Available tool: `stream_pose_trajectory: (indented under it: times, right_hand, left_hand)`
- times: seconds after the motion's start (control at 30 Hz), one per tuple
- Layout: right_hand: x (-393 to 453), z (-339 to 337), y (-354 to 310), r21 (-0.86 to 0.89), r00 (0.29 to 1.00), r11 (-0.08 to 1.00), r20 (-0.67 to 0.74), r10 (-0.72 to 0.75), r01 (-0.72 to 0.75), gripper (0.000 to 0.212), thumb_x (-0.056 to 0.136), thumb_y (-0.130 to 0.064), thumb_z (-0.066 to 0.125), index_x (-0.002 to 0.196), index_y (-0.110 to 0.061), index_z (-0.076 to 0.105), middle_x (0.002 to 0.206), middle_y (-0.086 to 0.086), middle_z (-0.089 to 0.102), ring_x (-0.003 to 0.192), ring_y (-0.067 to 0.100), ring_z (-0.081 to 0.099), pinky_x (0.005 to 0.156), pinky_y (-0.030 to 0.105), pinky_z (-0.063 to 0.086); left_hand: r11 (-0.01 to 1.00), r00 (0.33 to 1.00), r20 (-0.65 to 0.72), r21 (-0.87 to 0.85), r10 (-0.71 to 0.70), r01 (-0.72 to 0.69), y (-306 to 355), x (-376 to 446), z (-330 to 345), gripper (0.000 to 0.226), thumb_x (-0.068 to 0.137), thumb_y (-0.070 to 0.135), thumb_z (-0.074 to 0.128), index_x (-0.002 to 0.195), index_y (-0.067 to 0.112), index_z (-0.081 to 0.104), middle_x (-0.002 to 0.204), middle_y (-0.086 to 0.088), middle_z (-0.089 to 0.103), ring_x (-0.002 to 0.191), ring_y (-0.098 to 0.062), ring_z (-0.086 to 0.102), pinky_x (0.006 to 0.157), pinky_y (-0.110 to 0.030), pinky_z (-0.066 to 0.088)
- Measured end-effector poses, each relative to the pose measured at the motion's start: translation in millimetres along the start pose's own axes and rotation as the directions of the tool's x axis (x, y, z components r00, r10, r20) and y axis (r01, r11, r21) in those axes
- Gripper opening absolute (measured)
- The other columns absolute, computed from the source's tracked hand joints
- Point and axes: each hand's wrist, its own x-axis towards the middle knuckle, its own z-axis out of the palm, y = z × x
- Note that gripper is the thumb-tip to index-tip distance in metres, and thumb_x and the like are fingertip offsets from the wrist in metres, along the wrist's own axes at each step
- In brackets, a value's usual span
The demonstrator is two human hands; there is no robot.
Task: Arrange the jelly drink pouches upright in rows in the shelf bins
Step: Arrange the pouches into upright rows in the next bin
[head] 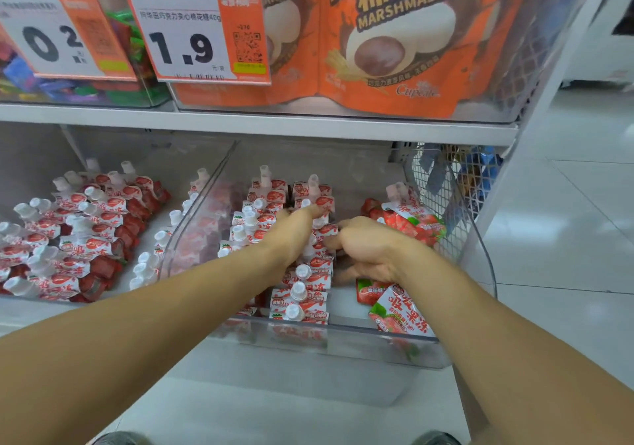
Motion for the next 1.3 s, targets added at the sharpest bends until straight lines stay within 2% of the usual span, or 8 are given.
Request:
stream_pose_trajectory:
  times: [0.3, 0.43, 0.7, 0.93, 1.07, 1.13, 1.2, 1.3]
  right_hand:
    - [-1, -3, -5, -0.01, 0.993, 0.999, -0.112, -0.042, 0.041, 0.032, 0.086, -0.002, 0.062, 0.116, -0.007, 0.057, 0.108, 0.013, 0.065, 0.095, 0.027, 0.065, 0.088, 0.052, 0.058]
    - [2, -1, -16, 0.069, 0.996, 0.996, -0.064, -0.057, 0.061, 0.042, 0.069, 0.008, 0.057, 0.109, -0.005, 0.062, 0.118, 0.024, 0.065, 0.11, 0.038, 0.064, 0.096, 0.056, 0.053]
    - [14, 4, -13, 0.075, 0.997, 0.997, 0.061, -0.038, 0.034, 0.052, 0.076, 0.02, 0.044, 0.124, 0.008, 0.059, 0.125, 0.024, 0.065, 0.117, 0.038, 0.062, 0.103, 0.052, 0.049]
    - [-8, 8, -19, -0.203, 0.997, 0.976, 0.047, -0.067, 0.076, 0.054, 0.073, 0.01, 0.06, 0.126, 0.001, 0.054, 0.126, 0.024, 0.062, 0.113, 0.033, 0.062, 0.099, 0.05, 0.052]
    - [-58, -15, -38, -0.686, 0.916, 0.672, -0.021, -0.4, 0.278, 0.047, 0.085, -0.02, 0.073, 0.129, -0.017, 0.059, 0.111, -0.006, 0.064, 0.097, 0.015, 0.065, 0.085, 0.032, 0.054]
    - [-86, -37, -40, -0.742, 0.855, 0.572, 0.001, -0.519, 0.349, 0.029, 0.08, -0.02, 0.08, 0.107, -0.021, 0.071, 0.095, -0.01, 0.072, 0.083, 0.007, 0.07, 0.078, 0.025, 0.056]
    - [-99, -49, -34, -0.899, 0.889, 0.381, 0.02, -0.458, 0.217, 0.022, 0.074, -0.022, 0.084, 0.093, -0.023, 0.071, 0.083, -0.008, 0.07, 0.075, 0.007, 0.067, 0.073, 0.027, 0.057]
    - [-101, -50, -15, -0.997, 0.93, 0.047, -0.072, -0.359, -0.059, 0.034, 0.068, -0.037, 0.085, 0.082, -0.021, 0.059, 0.083, -0.001, 0.059, 0.074, 0.019, 0.058, 0.061, 0.032, 0.048]
  left_hand:
    - [0.994, 0.992, 0.084, -0.054, 0.096, -0.091, 6, 14, 0, 0.042, 0.097, 0.043, 0.039, 0.099, 0.011, 0.067, 0.066, 0.0, 0.072, 0.054, -0.01, 0.067, 0.049, -0.017, 0.048]
    - [0.993, 0.992, 0.065, -0.064, 0.107, -0.103, 13, 20, 3, 0.051, 0.092, 0.052, 0.042, 0.111, 0.012, 0.068, 0.089, -0.008, 0.075, 0.083, -0.02, 0.071, 0.083, -0.033, 0.054]
    - [0.981, 0.982, 0.17, -0.188, 0.085, -0.053, 16, 29, -6, 0.05, 0.093, 0.044, 0.045, 0.062, 0.016, 0.073, 0.066, -0.005, 0.069, 0.057, -0.02, 0.064, 0.063, -0.03, 0.05]
    - [0.987, 0.986, 0.154, -0.159, 0.061, -0.036, 18, 30, -10, 0.04, 0.09, 0.044, 0.05, 0.092, 0.012, 0.073, 0.089, -0.009, 0.073, 0.074, -0.024, 0.068, 0.077, -0.035, 0.052]
    - [0.97, 0.985, 0.055, 0.177, 0.161, -0.169, 30, 6, -4, 0.053, 0.09, 0.05, 0.051, 0.126, 0.013, 0.058, 0.115, -0.012, 0.063, 0.091, -0.026, 0.064, 0.094, -0.041, 0.046]
    - [0.725, 0.876, -0.025, 0.573, 0.482, -0.383, 32, -20, -3, 0.04, 0.089, 0.039, 0.057, 0.123, 0.018, 0.055, 0.11, -0.003, 0.06, 0.082, -0.014, 0.058, 0.077, -0.029, 0.044]
    - [0.5, 0.711, 0.081, 0.656, 0.699, -0.566, 30, -53, 1, 0.023, 0.086, 0.026, 0.06, 0.109, 0.021, 0.063, 0.1, 0.006, 0.064, 0.081, -0.006, 0.059, 0.074, -0.023, 0.046]
    - [0.436, 0.74, 0.396, 0.621, 0.543, -0.652, 18, -73, 19, 0.014, 0.086, 0.027, 0.064, 0.099, 0.022, 0.066, 0.087, 0.011, 0.067, 0.075, -0.002, 0.063, 0.073, -0.023, 0.052]
